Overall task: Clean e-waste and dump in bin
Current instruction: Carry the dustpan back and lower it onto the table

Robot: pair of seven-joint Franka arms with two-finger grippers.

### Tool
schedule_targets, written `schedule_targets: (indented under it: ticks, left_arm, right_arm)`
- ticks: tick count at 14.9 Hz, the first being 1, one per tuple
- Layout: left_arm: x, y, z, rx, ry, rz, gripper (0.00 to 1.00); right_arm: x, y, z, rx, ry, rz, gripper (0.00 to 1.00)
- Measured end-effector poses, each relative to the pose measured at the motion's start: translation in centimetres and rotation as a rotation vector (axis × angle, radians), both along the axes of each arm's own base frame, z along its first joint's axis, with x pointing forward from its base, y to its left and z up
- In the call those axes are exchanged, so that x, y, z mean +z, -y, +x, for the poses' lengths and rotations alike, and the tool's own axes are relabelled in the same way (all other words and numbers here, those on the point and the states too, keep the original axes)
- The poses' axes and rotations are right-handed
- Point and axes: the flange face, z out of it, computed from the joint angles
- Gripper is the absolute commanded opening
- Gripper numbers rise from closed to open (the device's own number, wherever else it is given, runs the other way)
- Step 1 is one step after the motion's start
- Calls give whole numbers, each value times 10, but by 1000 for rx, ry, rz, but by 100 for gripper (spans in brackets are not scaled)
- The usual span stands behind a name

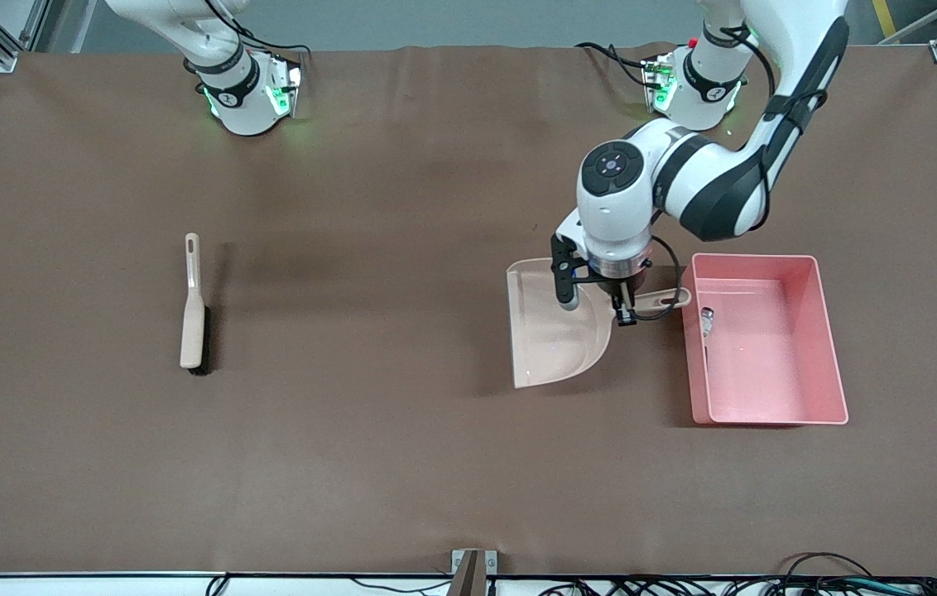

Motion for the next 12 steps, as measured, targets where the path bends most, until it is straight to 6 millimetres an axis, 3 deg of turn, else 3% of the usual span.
schedule_targets:
  ticks: [5, 12]
  left_arm:
    - [-48, 23, -15, -74, -54, 37, 12]
    - [-92, 17, -10, -63, -61, 69, 12]
  right_arm:
    - [0, 0, 0, 0, 0, 0, 100]
    - [0, 0, 0, 0, 0, 0, 100]
